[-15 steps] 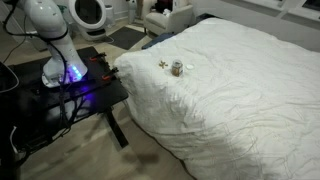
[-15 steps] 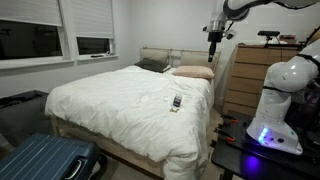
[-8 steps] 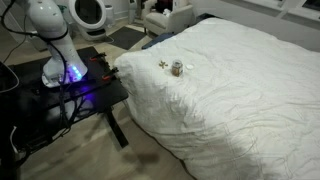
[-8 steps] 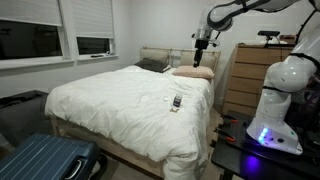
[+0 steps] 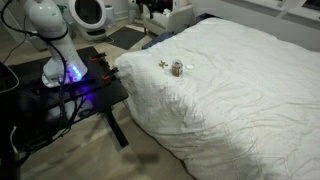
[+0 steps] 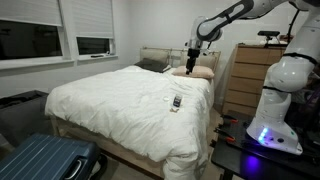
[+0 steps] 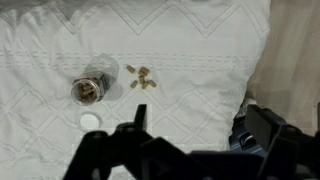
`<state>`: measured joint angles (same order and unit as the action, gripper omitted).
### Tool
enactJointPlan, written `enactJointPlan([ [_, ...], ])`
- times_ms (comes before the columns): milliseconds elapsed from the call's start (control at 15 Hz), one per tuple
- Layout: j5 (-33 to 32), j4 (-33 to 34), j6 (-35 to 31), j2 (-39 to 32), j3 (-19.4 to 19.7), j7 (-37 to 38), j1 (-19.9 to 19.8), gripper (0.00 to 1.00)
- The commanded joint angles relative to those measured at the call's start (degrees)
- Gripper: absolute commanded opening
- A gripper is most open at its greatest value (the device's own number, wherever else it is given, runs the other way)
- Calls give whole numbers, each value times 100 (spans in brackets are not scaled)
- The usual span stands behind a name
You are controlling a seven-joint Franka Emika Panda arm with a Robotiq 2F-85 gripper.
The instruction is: Take the objects from the bed and put them in the bottle
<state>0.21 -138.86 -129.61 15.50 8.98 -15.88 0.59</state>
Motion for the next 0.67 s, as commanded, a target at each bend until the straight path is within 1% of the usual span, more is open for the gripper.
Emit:
enactJointPlan([
  [0, -168, 205, -237, -460, -58, -94, -209, 100],
  [333, -349, 381, -826, -1134, -55, 26, -422, 100],
  [600, -312, 570, -1307, -1655, -86, 59, -494, 100],
])
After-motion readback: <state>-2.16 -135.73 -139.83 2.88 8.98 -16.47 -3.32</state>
